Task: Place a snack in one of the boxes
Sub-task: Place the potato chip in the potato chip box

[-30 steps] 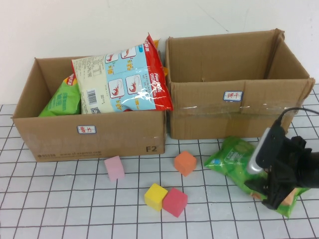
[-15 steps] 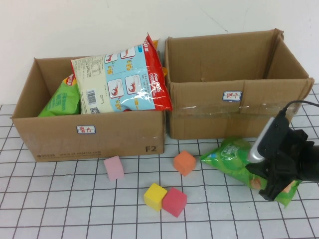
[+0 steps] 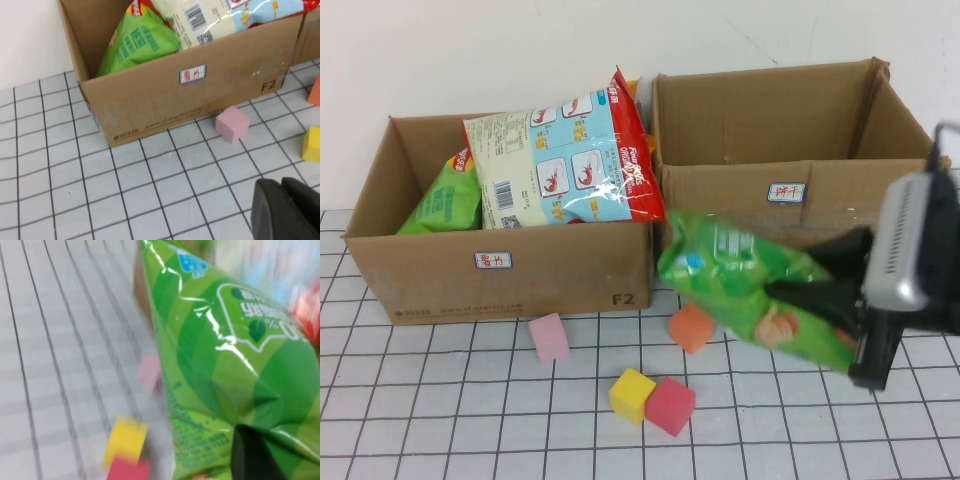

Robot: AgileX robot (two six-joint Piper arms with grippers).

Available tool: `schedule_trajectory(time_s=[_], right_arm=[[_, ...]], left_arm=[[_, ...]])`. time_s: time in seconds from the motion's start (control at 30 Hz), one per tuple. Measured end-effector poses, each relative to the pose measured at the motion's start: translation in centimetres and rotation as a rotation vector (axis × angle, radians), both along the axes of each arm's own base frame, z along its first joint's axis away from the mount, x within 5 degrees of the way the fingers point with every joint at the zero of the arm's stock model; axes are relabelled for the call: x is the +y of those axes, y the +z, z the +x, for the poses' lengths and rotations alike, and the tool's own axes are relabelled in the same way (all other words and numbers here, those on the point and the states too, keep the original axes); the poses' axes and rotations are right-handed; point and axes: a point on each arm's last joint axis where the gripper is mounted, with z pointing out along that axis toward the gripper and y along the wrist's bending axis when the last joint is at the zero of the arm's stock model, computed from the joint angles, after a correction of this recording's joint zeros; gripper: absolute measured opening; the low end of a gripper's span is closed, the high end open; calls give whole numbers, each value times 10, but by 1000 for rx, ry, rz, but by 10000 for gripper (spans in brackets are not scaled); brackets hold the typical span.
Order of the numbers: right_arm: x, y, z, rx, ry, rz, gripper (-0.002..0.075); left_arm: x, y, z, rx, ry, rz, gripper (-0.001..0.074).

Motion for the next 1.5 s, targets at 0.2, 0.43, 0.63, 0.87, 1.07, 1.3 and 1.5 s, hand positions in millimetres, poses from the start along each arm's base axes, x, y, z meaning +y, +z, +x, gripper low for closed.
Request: schedule_trajectory(time_s=[0.2,0.43,0.63,0.87,1.07,1.3,1.5], right_arm=[[6,61,4,-280,65,45,195],[23,112,56,-429,31,77,193],[49,122,112,-429,33,137,192],[94,129,142,-471,97,189,191],[134,120,146,-470,85,180,190],[153,110,144,-520,76,117,190],[158,108,143,-570,80,78,190]], left_arm=[[1,-2,-1,26,13,10,-1],[2,-2,-1,32,27,-8,-1],[2,-2,-1,36,41,-18,-1],[2,-2,-1,36,42,-20,-1],[2,-2,-1,36,42,-20,-1],[2,-2,-1,35,42,-19,-2],[2,-2,-1,34,43,-17,-1]])
